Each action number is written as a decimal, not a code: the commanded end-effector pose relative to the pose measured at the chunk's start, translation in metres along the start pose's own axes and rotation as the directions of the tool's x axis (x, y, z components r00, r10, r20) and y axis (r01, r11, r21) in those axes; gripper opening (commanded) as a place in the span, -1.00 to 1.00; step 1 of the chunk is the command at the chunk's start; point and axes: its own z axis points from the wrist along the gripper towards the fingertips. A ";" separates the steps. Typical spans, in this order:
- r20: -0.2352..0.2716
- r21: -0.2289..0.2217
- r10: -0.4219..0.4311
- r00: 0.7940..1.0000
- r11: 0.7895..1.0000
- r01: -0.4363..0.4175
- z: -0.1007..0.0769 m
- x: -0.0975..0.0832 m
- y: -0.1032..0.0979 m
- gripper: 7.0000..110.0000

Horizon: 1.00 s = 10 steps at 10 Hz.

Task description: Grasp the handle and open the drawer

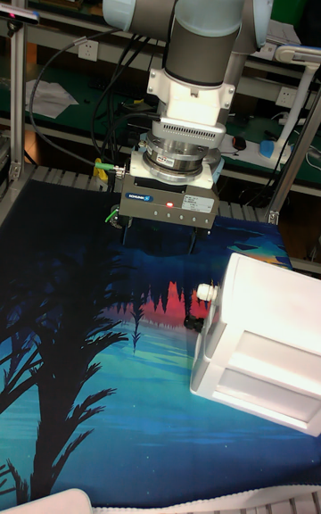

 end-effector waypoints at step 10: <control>0.078 -0.023 -0.683 0.726 0.727 0.686 -0.001 -0.010 0.020 -1.00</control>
